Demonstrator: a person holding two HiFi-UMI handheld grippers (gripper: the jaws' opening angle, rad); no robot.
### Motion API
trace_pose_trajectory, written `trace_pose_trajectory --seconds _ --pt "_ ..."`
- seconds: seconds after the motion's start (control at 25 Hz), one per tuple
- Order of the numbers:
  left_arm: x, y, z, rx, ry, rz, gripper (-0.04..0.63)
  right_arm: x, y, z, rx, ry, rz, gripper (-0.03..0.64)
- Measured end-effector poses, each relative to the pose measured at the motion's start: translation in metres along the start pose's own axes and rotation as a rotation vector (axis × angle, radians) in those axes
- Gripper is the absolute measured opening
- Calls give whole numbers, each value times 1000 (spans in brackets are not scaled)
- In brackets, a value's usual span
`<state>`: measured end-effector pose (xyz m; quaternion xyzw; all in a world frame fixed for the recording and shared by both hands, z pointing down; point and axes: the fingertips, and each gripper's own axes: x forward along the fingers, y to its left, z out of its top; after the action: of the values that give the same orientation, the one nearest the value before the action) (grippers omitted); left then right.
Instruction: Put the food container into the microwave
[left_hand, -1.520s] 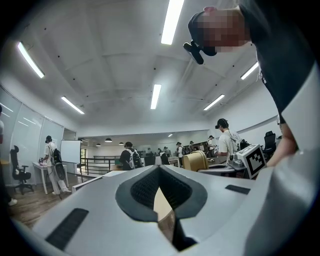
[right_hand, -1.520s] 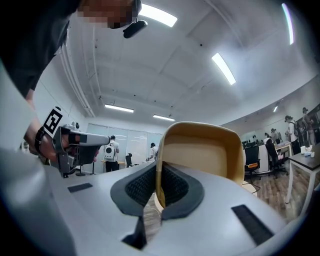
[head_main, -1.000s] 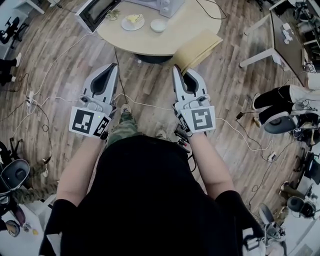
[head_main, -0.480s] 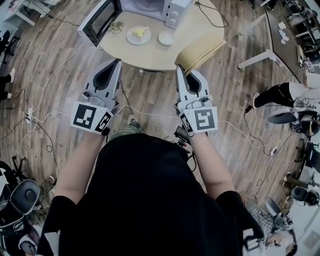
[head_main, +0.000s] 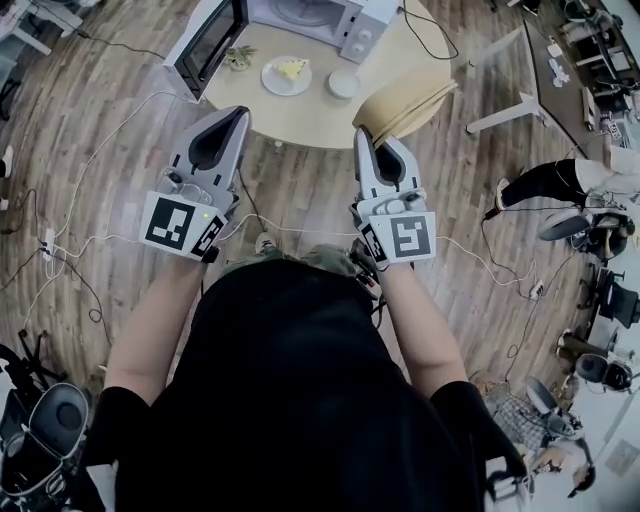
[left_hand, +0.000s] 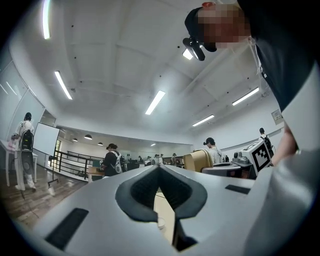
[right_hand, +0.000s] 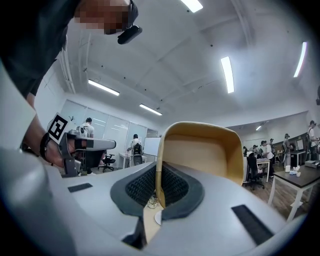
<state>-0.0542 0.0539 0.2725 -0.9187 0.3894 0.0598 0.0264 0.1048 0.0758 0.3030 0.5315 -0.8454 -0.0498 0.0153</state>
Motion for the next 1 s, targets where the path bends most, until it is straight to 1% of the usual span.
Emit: trace_pose_trajectory --seconds 0.24,0.4,0.68,1.0 --pt "-6 23 3 -14 -31 17 18 18 18 0 -19 18 24 28" --pt "-8 31 1 -26 -33 33 18 24 25 4 -33 15 37 28" --pt "0 44 -1 -2 -23 61 18 45 16 3 -43 3 56 28" --pt "33 81 -5 12 -16 99 18 99 -2 3 -45 -29 104 28"
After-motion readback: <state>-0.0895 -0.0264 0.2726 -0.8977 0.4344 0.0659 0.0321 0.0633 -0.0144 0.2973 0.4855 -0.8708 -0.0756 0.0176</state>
